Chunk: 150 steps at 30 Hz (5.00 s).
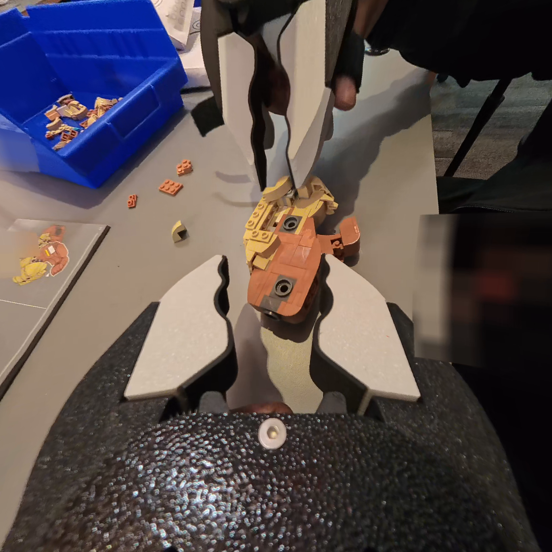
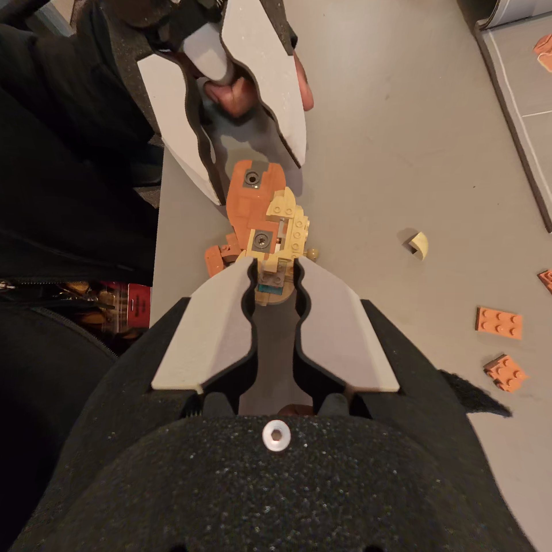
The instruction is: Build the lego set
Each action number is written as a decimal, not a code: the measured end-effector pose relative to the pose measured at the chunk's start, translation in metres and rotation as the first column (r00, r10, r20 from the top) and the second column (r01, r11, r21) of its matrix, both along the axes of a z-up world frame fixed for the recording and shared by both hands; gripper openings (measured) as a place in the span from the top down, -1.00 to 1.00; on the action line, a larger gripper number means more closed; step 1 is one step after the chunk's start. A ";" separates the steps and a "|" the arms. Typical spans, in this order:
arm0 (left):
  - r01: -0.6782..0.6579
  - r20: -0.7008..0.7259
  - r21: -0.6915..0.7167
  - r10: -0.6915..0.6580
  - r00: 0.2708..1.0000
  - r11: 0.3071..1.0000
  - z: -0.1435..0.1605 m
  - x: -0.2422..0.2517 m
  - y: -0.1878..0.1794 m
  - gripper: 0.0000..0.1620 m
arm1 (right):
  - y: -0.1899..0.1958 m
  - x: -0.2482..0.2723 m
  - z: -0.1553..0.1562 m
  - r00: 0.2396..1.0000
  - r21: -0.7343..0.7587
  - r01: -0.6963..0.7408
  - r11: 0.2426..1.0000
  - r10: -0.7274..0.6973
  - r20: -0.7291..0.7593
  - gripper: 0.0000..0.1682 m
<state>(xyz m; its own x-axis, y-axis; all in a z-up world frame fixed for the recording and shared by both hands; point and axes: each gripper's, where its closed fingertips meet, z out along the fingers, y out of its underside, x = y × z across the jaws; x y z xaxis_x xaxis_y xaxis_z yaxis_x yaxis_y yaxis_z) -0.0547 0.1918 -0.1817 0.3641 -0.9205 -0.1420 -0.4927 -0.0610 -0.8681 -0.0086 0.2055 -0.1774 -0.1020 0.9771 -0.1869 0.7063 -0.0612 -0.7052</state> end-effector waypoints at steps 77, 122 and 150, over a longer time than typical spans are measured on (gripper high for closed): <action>-0.118 0.201 0.098 0.097 0.975 0.988 0.067 0.089 -0.017 0.90 | -0.009 0.101 0.189 -0.240 -0.457 -0.151 0.877 -0.481 -0.844 0.07; 0.054 0.659 -0.372 0.223 0.719 0.927 0.099 0.064 -0.010 0.91 | -0.020 0.050 0.127 0.465 0.027 0.344 0.938 -0.145 -0.874 0.47; 0.191 0.799 -0.562 0.470 0.374 0.805 0.112 0.072 -0.004 0.89 | -0.026 0.014 0.100 0.648 0.469 0.577 0.668 -0.026 -0.761 0.91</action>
<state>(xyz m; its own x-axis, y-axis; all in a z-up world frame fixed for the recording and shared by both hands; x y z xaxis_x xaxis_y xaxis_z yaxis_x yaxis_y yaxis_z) 0.0172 0.1878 -0.0696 0.0896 -0.6210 0.7787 0.5917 -0.5957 -0.5431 0.0053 0.1796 -0.0774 0.4052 0.7947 0.4520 0.0723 0.4650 -0.8823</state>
